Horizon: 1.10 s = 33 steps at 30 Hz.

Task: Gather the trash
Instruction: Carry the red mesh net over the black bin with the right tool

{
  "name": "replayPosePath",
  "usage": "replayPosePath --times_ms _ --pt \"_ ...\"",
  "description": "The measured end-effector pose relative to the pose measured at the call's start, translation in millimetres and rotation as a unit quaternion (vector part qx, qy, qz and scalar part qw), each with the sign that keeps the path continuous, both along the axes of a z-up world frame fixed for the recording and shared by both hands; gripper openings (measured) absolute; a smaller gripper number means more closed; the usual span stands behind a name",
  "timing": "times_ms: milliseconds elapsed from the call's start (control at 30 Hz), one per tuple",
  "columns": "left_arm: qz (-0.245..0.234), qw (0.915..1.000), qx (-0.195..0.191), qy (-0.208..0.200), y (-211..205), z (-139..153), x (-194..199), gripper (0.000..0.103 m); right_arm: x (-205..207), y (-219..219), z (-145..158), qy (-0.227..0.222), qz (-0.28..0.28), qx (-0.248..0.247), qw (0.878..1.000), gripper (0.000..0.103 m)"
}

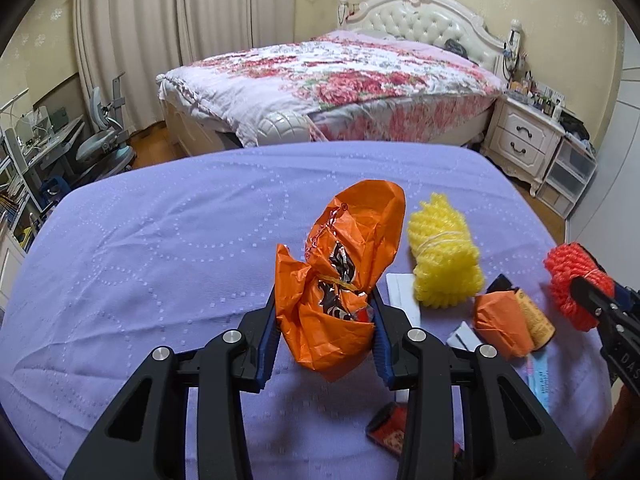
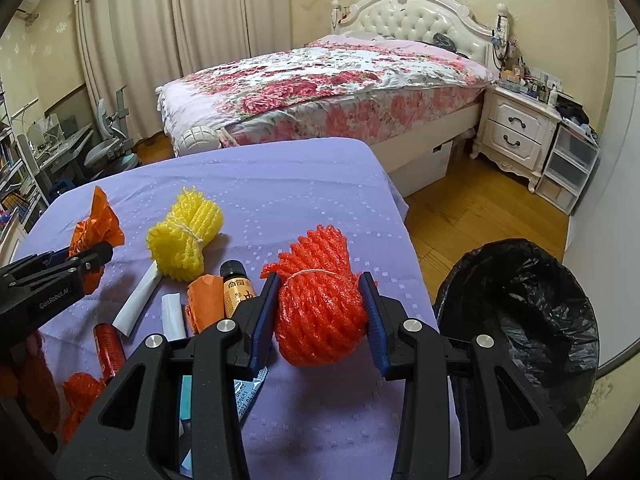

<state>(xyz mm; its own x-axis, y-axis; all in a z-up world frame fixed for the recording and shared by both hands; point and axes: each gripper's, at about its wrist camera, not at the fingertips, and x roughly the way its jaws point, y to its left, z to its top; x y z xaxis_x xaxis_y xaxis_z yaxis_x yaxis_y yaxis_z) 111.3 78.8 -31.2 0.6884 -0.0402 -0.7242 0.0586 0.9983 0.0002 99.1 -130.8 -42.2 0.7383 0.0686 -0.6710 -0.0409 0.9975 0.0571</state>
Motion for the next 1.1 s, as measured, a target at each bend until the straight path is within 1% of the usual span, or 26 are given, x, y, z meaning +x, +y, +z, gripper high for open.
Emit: replayPosePath --times_ms 67,233,333,467,667,933,1100 --pt "-0.002 0.9999 0.002 -0.012 -1.6 8.2 -8.8 0.04 -5.9 -2.1 2.2 -0.003 -0.002 0.001 1.0 0.039" --pt "-0.017 0.9992 -0.011 -0.035 -13.0 27.8 -27.9 0.04 -21.9 -13.7 8.7 -0.012 -0.013 0.003 1.0 0.039" --pt "-0.032 0.9984 -0.02 -0.043 -23.9 36.0 -38.1 0.04 -34.5 -23.3 13.4 -0.022 -0.025 -0.004 0.999 0.039" --pt "-0.053 0.9966 -0.029 -0.057 -48.3 44.5 -48.3 0.04 -51.4 -41.0 21.2 -0.036 -0.049 -0.023 0.998 0.039" --pt "-0.087 0.9934 -0.041 -0.062 -83.7 43.5 -56.8 0.04 -71.4 -69.5 30.1 -0.054 -0.088 -0.051 0.993 0.039" --pt "-0.13 0.9886 -0.044 -0.061 -140.7 33.2 -55.8 0.04 -80.5 -114.1 27.6 -0.056 -0.133 -0.049 0.988 0.039" --pt "-0.158 0.9845 -0.043 -0.063 -178.9 26.5 -55.5 0.04 -79.4 -139.6 19.8 -0.054 -0.153 -0.041 0.986 0.039"
